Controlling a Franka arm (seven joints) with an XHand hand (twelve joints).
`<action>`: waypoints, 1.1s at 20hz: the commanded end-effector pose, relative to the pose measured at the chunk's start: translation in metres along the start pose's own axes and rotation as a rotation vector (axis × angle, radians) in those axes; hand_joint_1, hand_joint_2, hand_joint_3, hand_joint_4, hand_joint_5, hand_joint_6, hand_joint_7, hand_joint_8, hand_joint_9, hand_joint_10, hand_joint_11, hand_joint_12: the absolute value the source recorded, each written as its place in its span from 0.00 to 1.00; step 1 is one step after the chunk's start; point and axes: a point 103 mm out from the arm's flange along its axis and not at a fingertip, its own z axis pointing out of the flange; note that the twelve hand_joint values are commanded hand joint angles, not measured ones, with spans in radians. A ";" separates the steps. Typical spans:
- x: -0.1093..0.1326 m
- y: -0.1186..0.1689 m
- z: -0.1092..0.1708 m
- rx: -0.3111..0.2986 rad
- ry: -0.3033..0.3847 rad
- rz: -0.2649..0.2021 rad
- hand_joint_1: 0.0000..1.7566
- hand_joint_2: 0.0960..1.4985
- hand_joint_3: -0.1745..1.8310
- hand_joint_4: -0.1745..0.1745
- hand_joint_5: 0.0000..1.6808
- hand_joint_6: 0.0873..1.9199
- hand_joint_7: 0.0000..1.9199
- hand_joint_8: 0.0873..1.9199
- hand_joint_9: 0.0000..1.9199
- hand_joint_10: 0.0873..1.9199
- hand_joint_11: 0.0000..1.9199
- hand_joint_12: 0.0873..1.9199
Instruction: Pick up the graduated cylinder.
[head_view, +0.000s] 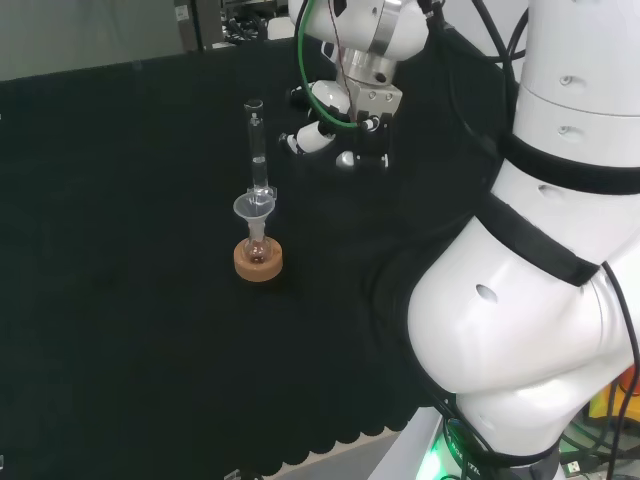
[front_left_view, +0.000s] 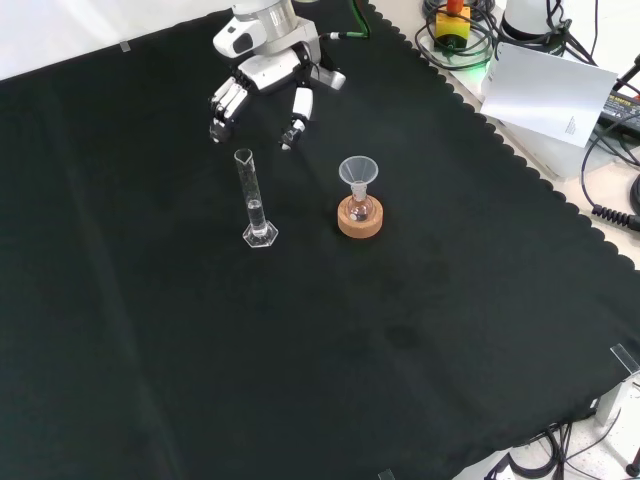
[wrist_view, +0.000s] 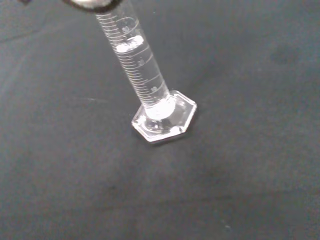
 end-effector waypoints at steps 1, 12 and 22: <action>-0.002 0.012 0.028 -0.005 0.138 -0.047 0.49 0.44 0.33 0.32 0.29 0.00 0.17 0.32 0.30 0.28 0.16 0.68; -0.006 0.033 0.056 -0.045 0.292 -0.162 0.52 0.41 0.36 0.33 0.30 0.00 0.16 0.32 0.27 0.28 0.16 0.68; -0.007 0.046 0.072 -0.063 0.478 -0.235 0.56 0.38 0.39 0.34 0.30 0.00 0.18 0.32 0.28 0.28 0.15 0.68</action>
